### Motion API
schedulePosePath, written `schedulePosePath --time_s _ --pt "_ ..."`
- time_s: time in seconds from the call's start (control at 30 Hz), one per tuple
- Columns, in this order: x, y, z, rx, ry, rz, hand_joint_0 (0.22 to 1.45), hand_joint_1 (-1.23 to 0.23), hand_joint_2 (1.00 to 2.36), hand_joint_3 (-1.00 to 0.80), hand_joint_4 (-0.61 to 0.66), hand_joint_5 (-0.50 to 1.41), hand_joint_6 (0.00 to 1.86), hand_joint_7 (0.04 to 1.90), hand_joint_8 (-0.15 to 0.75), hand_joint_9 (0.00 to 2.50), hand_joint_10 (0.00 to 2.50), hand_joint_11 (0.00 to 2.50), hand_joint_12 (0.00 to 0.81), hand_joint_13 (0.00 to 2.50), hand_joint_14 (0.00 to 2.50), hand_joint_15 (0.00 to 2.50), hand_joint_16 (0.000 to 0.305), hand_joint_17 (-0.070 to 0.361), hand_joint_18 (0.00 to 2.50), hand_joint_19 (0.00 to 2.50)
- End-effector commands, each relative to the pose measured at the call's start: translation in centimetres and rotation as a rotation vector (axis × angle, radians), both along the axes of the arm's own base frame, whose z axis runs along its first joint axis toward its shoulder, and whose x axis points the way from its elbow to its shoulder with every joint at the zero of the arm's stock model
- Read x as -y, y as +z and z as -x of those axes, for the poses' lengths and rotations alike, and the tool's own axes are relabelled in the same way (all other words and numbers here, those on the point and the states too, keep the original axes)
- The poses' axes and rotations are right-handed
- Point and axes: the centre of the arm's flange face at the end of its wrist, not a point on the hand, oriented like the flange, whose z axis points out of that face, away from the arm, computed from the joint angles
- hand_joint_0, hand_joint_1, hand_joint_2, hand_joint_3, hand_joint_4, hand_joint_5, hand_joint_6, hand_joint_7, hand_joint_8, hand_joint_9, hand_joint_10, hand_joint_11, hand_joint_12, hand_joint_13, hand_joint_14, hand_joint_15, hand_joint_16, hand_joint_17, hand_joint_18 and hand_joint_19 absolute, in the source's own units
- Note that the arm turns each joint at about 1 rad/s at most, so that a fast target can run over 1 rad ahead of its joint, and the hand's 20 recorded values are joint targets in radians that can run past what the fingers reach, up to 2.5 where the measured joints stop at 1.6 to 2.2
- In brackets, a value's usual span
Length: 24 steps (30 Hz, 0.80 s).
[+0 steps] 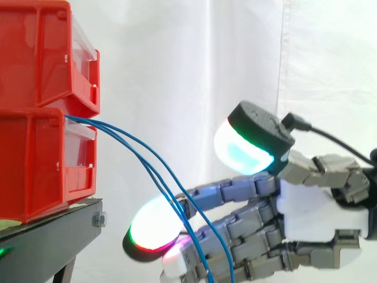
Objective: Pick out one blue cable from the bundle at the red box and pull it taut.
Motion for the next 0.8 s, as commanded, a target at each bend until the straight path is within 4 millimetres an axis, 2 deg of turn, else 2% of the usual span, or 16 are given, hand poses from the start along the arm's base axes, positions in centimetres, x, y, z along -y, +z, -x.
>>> schedulePosePath --time_s 0.0,0.03,0.43,0.77 --pt "-0.2 -1.7 -0.5 0.002 0.006 -0.006 0.44 -0.56 1.0 -0.5 0.2 -0.18 0.5 0.77 0.277 0.64 0.01 0.32 0.298 0.5 0.01 0.13 0.039 0.089 0.33 0.29" --pt "-0.3 -2.2 -0.6 0.004 0.006 -0.009 0.44 -0.55 1.0 -0.5 0.2 -0.18 0.5 0.77 0.279 0.64 0.01 0.32 0.299 0.51 0.0 0.14 0.039 0.089 0.33 0.29" --pt "-1.4 -2.1 -1.0 0.029 0.057 -0.035 0.51 -0.47 1.0 -0.5 0.18 -0.15 0.5 0.87 0.266 0.68 0.02 0.37 0.273 0.53 0.01 0.18 0.035 0.078 0.33 0.36" --pt "-1.6 -1.7 -1.1 0.038 0.098 -0.074 0.55 -0.53 1.0 -0.45 0.17 -0.14 0.5 0.93 0.26 0.7 0.01 0.39 0.268 0.56 0.01 0.22 0.034 0.075 0.35 0.39"
